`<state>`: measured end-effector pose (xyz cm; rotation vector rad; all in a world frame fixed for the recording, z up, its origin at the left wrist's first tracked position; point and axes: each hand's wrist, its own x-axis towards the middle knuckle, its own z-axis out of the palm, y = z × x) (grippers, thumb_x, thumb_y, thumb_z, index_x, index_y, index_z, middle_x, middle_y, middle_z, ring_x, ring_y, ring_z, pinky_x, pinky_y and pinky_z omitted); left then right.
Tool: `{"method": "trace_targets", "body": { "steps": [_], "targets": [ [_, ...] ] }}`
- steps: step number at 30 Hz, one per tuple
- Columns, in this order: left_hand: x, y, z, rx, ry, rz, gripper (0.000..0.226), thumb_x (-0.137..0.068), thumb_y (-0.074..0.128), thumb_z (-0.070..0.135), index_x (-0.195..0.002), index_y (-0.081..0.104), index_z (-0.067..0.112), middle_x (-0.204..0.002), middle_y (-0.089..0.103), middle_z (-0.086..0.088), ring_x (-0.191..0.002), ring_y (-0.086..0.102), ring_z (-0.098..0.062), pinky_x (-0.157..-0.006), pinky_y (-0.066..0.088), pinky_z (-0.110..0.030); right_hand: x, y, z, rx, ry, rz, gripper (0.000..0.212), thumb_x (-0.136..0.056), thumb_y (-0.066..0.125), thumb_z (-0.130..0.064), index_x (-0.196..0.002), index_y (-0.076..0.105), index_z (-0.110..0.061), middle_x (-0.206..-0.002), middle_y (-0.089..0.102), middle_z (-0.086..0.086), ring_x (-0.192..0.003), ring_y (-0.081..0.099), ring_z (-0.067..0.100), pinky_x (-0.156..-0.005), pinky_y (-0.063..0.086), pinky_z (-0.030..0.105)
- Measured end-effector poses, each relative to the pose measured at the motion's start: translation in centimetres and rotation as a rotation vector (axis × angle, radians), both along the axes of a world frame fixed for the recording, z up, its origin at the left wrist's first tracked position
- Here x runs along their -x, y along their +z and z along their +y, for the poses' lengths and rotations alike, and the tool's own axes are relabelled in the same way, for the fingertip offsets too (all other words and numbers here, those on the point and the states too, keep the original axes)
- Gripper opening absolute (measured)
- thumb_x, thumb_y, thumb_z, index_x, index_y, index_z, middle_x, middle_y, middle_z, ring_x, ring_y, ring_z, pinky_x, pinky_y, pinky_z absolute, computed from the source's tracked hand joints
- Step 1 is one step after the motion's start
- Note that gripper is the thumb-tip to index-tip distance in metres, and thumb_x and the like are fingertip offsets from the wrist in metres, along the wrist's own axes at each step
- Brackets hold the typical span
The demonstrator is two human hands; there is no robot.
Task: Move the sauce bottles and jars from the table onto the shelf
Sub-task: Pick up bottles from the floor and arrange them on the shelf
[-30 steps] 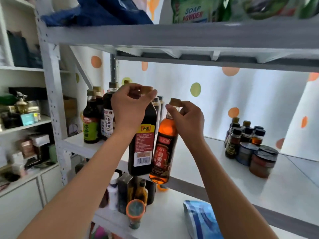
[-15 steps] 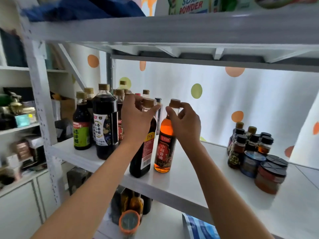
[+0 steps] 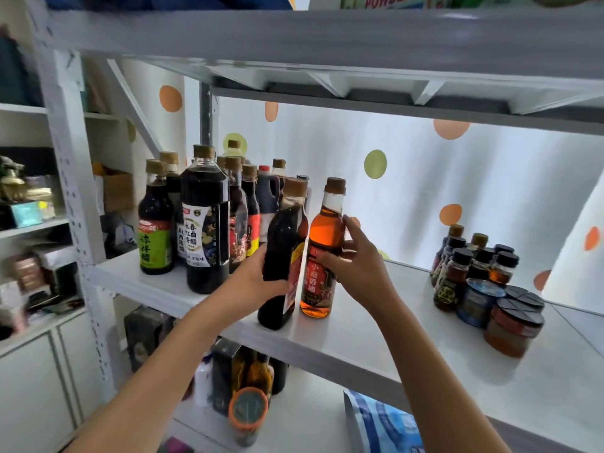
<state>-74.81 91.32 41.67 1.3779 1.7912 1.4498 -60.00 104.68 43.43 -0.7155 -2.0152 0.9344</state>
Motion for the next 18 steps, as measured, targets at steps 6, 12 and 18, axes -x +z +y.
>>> {"method": "trace_targets", "body": {
  "steps": [6, 12, 18],
  "targets": [
    [0.1, -2.4, 1.1, -0.194, 0.389, 0.017, 0.086, -0.059, 0.091, 0.032, -0.129, 0.041, 0.036, -0.123, 0.053, 0.014, -0.111, 0.051, -0.005, -0.096, 0.047, -0.032, -0.1, -2.0, 0.0, 0.061, -0.022, -0.026, 0.074, -0.08, 0.074, -0.003, -0.143, 0.045, -0.028, -0.123, 0.065, -0.003, -0.115, 0.061, 0.014, -0.095, 0.055, 0.046],
    [1.2, -3.2, 2.0, -0.056, 0.532, 0.218, 0.087, -0.069, 0.08, 0.051, -0.135, 0.032, 0.021, -0.126, 0.041, 0.002, -0.118, 0.046, -0.019, -0.096, 0.044, -0.036, 0.4, -2.9, 0.5, 0.148, -0.095, -0.139, 0.064, -0.076, 0.08, -0.013, -0.135, 0.056, -0.018, -0.112, 0.07, 0.002, -0.099, 0.068, 0.02, -0.088, 0.059, 0.045],
    [2.2, -5.6, -0.1, -0.079, 0.393, 0.051, 0.072, -0.064, 0.088, 0.031, -0.118, 0.041, 0.035, -0.105, 0.051, 0.023, -0.095, 0.052, 0.004, -0.074, 0.041, -0.013, 1.4, -3.2, 1.4, 0.142, -0.105, -0.177, 0.059, -0.075, 0.079, -0.013, -0.129, 0.057, -0.019, -0.1, 0.069, -0.002, -0.089, 0.068, 0.016, -0.08, 0.06, 0.039]
  ]
}}
